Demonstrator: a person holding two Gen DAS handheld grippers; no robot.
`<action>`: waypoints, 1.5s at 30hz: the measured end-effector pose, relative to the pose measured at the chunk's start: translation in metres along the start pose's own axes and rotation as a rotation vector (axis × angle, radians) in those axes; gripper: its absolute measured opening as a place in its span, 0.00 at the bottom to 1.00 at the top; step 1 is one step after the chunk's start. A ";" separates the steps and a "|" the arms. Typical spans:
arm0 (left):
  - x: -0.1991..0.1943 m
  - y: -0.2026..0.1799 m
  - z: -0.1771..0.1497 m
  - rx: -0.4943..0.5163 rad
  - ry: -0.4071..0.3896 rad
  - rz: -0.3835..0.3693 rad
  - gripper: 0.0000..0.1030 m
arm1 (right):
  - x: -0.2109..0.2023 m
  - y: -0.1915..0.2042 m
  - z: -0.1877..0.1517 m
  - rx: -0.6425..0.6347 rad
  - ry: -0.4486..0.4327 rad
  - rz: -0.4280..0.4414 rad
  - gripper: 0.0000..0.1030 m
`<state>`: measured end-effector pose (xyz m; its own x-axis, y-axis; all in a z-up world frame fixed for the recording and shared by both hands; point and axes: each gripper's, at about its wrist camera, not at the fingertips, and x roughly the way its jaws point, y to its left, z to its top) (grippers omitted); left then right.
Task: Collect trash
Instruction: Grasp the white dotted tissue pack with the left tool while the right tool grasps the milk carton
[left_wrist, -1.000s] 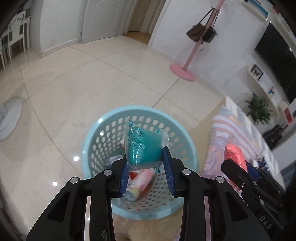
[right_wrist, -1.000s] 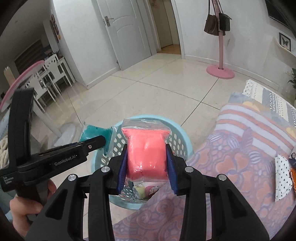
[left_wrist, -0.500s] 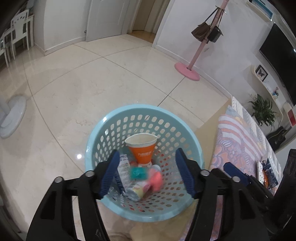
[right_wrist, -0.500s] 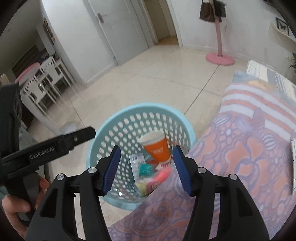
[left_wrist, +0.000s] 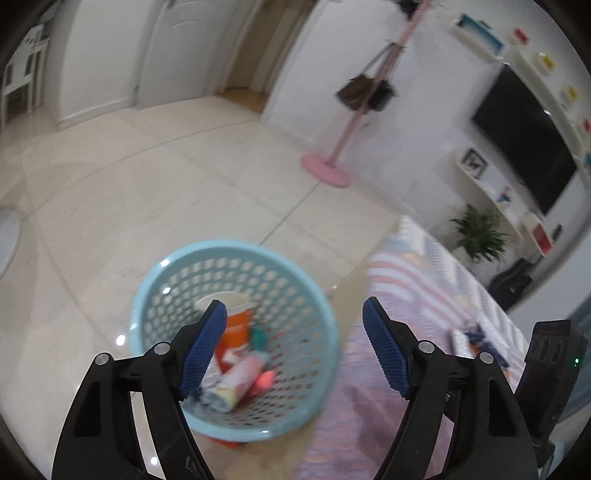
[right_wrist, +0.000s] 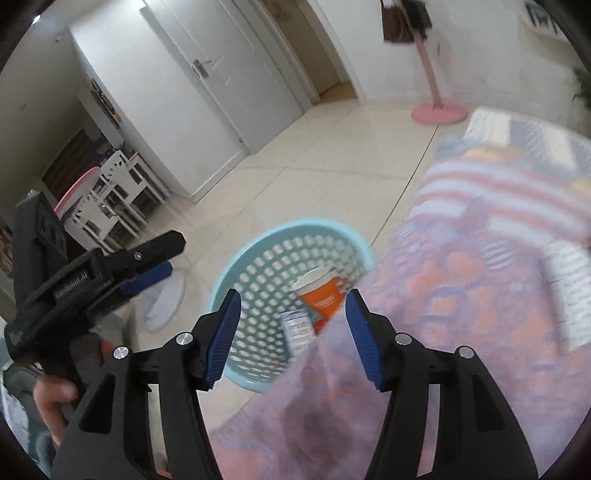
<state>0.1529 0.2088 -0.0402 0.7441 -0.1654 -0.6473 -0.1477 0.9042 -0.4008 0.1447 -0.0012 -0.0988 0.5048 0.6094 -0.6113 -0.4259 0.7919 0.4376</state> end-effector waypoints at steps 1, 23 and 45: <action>-0.001 -0.013 -0.001 0.014 0.002 -0.030 0.76 | -0.013 -0.003 0.001 -0.015 -0.017 -0.017 0.60; 0.138 -0.226 -0.077 0.326 0.273 -0.173 0.75 | -0.144 -0.195 0.015 -0.081 -0.121 -0.566 0.75; 0.175 -0.235 -0.099 0.370 0.358 -0.232 0.14 | -0.094 -0.216 0.014 -0.036 0.026 -0.480 0.69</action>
<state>0.2533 -0.0719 -0.1235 0.4531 -0.4415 -0.7744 0.2797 0.8953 -0.3467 0.2001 -0.2291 -0.1266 0.6322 0.1737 -0.7551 -0.1750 0.9814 0.0792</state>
